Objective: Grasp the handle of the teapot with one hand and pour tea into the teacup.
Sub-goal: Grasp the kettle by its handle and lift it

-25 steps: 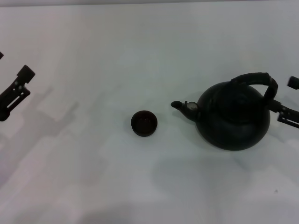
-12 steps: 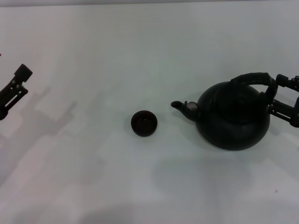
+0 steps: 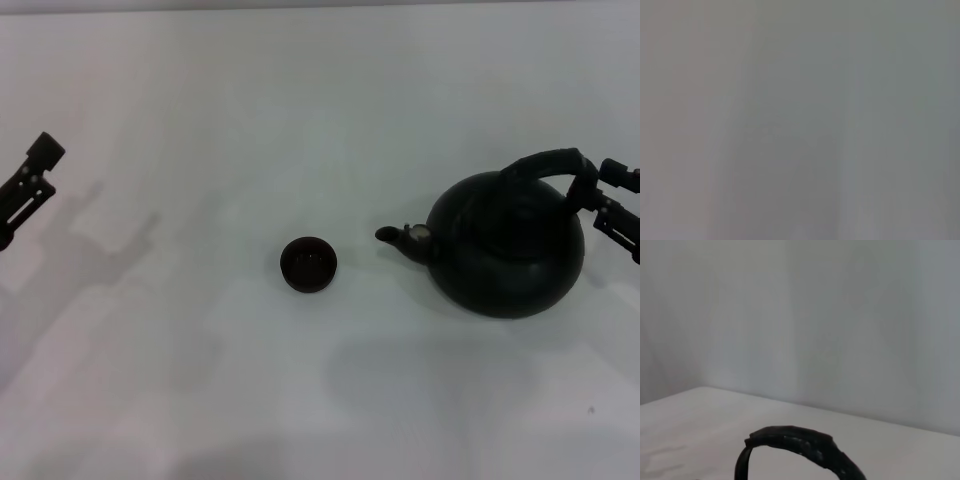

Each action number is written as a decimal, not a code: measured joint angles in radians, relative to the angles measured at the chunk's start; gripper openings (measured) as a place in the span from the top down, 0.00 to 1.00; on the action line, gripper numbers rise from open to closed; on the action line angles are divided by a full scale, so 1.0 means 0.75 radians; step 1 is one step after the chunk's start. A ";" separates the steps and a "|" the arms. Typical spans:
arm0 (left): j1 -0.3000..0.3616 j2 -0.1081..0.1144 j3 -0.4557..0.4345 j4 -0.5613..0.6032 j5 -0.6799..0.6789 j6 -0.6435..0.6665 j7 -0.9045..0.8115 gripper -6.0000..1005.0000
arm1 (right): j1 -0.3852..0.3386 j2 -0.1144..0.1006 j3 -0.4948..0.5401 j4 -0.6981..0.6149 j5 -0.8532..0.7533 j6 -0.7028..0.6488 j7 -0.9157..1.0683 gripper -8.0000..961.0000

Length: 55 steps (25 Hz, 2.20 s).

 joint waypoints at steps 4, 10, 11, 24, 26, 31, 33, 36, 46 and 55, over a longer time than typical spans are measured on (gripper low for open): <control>-0.005 0.000 -0.002 -0.007 0.000 0.001 0.000 0.14 | 0.027 0.002 -0.007 0.060 0.045 -0.004 -0.023 0.41; -0.027 0.000 -0.020 -0.035 0.000 0.002 0.001 0.14 | 0.102 0.002 -0.008 0.173 0.071 -0.019 -0.061 0.71; -0.029 0.000 -0.020 -0.036 0.000 0.002 0.001 0.14 | 0.111 0.002 -0.008 0.185 0.071 -0.020 -0.067 0.82; -0.030 -0.002 -0.019 -0.039 0.000 0.001 -0.003 0.14 | 0.174 0.007 -0.014 0.255 0.088 -0.020 -0.173 0.81; -0.030 -0.002 -0.020 -0.039 0.000 -0.003 -0.004 0.14 | 0.185 0.005 -0.015 0.269 0.088 -0.023 -0.184 0.81; -0.030 -0.002 -0.021 -0.039 0.000 -0.008 -0.004 0.14 | 0.206 0.003 -0.015 0.298 0.083 -0.022 -0.196 0.81; -0.030 -0.002 -0.022 -0.039 0.000 -0.009 -0.005 0.14 | 0.209 0.003 -0.016 0.304 0.082 -0.022 -0.198 0.80; -0.032 -0.001 -0.022 -0.038 0.000 -0.010 -0.006 0.14 | 0.217 0.005 -0.018 0.319 0.082 -0.022 -0.202 0.75; -0.030 0.000 -0.022 -0.037 0.000 -0.010 -0.001 0.14 | 0.257 0.007 -0.017 0.349 0.088 -0.015 -0.224 0.73; -0.028 0.001 -0.021 -0.032 0.000 -0.010 -0.001 0.14 | 0.280 0.008 -0.016 0.418 0.134 -0.015 -0.319 0.78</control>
